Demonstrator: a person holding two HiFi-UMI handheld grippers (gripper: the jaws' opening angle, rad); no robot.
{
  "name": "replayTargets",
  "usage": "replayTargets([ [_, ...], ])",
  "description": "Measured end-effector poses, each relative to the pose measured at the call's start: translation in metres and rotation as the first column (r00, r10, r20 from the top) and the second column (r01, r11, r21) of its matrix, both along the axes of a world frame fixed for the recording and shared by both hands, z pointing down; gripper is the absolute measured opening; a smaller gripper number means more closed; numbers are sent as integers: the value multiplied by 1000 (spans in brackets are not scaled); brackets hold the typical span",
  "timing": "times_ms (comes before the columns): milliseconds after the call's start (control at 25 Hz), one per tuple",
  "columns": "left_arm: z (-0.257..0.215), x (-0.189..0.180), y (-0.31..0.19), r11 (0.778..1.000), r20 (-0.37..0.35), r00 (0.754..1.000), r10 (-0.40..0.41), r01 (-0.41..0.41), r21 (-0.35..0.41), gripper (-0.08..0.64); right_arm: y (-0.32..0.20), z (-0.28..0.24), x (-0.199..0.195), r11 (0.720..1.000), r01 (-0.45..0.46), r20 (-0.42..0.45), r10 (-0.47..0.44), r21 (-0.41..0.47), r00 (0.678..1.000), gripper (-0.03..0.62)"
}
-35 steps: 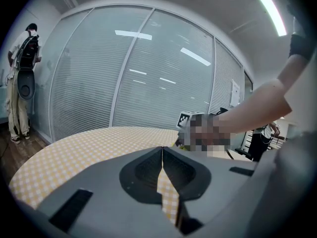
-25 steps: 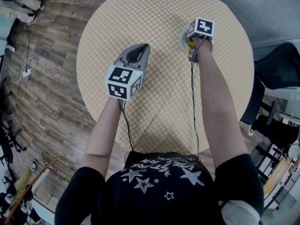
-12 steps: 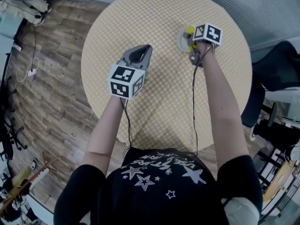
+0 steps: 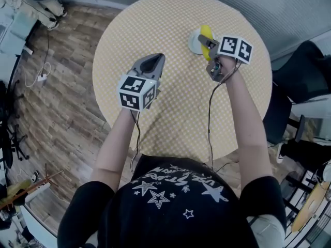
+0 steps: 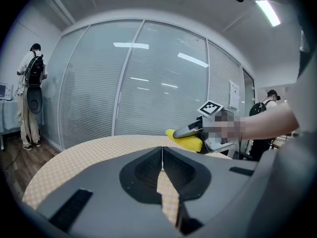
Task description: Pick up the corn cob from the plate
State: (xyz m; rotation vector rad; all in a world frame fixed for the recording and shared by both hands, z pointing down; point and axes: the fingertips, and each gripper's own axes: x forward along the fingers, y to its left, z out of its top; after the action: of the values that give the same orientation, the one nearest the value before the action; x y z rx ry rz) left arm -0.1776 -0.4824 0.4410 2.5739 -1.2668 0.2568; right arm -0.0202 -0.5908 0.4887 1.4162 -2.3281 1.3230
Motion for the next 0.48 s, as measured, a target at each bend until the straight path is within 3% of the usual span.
replayTargets([
  [160, -14, 9, 27, 999, -9, 999, -31, 31, 16, 11, 35, -37, 2, 995, 46, 88, -54, 92, 995, 265],
  [480, -43, 32, 72, 993, -25, 995, -96, 97, 64, 11, 103, -94, 9, 948, 168, 111, -204, 269, 973, 265],
])
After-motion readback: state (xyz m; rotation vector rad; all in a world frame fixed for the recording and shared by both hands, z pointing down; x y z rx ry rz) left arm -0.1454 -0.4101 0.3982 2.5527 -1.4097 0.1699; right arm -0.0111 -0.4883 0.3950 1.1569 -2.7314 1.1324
